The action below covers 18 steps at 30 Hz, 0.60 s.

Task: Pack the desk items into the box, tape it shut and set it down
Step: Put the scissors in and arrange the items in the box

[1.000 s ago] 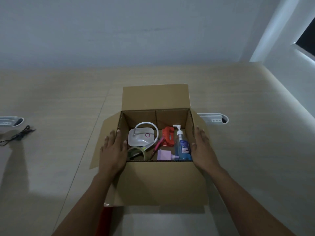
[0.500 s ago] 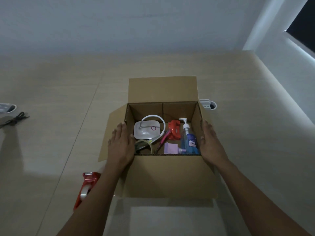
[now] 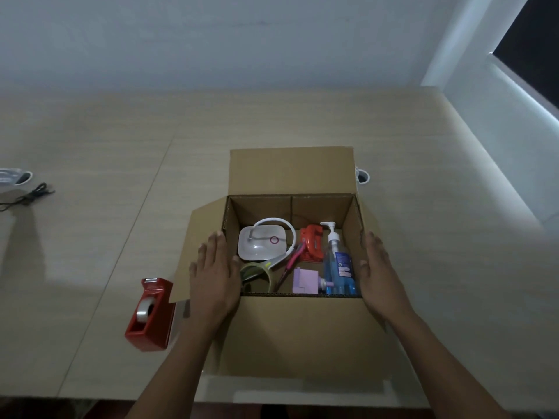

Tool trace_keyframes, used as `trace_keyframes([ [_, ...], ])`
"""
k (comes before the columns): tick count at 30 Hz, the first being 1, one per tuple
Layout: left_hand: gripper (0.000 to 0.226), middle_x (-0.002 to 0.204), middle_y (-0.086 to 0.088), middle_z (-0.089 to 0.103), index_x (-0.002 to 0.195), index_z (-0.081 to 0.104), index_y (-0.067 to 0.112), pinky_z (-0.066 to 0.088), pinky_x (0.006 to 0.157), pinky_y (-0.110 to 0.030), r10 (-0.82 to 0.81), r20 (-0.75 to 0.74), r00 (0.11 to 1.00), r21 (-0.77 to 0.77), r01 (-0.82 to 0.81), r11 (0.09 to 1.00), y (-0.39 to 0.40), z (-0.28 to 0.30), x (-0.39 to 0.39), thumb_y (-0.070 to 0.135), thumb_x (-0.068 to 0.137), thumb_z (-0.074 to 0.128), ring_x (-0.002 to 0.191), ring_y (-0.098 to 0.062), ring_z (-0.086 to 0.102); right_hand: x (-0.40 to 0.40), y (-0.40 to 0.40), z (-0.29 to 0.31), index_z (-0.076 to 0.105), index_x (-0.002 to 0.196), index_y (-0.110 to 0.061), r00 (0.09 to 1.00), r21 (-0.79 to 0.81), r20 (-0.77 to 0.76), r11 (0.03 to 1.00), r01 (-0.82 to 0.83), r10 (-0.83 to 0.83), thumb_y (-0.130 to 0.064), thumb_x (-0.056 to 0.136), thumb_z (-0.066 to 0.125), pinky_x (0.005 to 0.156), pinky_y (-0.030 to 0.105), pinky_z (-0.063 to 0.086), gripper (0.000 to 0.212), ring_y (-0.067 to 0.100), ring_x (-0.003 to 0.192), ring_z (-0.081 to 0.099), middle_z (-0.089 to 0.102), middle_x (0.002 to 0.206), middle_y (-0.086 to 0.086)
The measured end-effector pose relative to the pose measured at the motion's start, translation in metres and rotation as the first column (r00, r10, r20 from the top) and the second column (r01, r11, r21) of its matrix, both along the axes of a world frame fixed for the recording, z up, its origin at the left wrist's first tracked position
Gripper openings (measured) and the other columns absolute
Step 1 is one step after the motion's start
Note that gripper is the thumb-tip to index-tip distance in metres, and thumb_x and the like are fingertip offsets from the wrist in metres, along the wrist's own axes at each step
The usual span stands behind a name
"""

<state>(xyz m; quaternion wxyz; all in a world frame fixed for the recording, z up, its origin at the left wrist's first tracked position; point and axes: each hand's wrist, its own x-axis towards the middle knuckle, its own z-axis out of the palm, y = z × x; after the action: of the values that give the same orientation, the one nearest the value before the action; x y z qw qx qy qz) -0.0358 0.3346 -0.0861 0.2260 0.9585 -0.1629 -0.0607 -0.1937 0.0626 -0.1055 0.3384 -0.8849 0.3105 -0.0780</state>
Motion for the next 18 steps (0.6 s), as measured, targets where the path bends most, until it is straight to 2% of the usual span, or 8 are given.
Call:
trace_keyframes([
  [10, 0.060, 0.167, -0.003, 0.006, 0.159, 0.008, 0.021, 0.008, 0.122, -0.053, -0.002, -0.007, 1.000, 0.044, 0.002, 0.999, 0.0040, 0.0051, -0.0044, 0.039, 0.106, 0.028, 0.154, -0.027, 0.001, -0.0055, 0.0022, 0.0023, 0.004, 0.160, -0.025, 0.996, -0.038, -0.079, 0.999, 0.031, -0.034, -0.021, 0.104, 0.039, 0.123, 0.045, 0.015, 0.065, 0.025, 0.153, 0.008, 0.007, 0.167, 0.004],
  [18, 0.060, 0.167, -0.003, 0.007, 0.159, 0.010, 0.022, 0.008, 0.122, -0.053, -0.006, 0.017, 1.000, 0.072, 0.004, 0.997, 0.0051, 0.0032, -0.0023, 0.040, 0.105, 0.028, 0.154, -0.026, 0.002, -0.0053, 0.0025, 0.0024, 0.008, 0.160, -0.020, 0.996, -0.053, -0.077, 0.998, 0.035, -0.039, -0.019, 0.103, 0.040, 0.123, 0.045, 0.015, 0.064, 0.026, 0.153, 0.007, 0.010, 0.167, 0.007],
])
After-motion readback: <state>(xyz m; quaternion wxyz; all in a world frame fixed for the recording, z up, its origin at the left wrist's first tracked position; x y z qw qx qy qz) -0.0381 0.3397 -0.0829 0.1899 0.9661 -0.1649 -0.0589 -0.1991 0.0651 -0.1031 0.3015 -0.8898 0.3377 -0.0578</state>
